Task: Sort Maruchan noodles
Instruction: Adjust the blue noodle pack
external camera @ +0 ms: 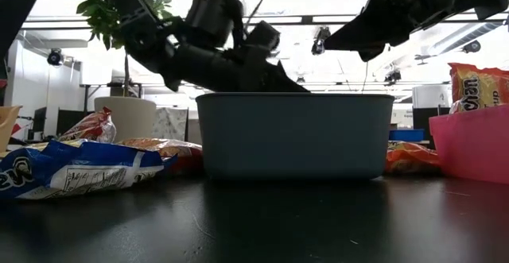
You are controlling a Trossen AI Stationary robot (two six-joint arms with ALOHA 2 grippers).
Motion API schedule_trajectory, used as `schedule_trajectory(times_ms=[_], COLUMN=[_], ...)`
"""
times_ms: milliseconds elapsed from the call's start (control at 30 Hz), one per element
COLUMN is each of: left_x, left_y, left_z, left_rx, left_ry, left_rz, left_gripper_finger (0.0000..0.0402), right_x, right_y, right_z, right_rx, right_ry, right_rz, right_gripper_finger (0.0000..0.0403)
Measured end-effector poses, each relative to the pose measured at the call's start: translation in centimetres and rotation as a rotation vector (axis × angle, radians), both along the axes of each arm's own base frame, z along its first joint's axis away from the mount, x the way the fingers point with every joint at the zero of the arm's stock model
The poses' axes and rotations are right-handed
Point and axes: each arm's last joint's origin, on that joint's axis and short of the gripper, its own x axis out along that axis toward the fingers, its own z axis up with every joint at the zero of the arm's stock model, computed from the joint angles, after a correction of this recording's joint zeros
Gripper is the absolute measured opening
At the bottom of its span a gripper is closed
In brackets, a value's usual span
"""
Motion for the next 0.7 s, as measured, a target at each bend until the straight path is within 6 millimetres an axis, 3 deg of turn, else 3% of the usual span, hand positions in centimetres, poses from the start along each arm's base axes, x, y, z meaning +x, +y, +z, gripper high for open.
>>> schedule_trajectory(times_ms=[200, 700], left_x=[1.2, 0.9], left_y=[0.2, 0.7], left_z=[-0.8, -1.6], left_rx=[-0.001, -0.008], left_ry=[0.016, 0.120], left_rz=[0.005, 0.024], left_gripper_finger=[0.0232, 0.0214], right_x=[0.0, 0.0], right_y=[0.0, 0.1], right_z=[0.0, 0.0], right_rx=[0.009, 0.012], right_ry=[0.001, 0.002], right_rz=[0.006, 0.015], right_gripper_finger=[0.0008, 0.0009])
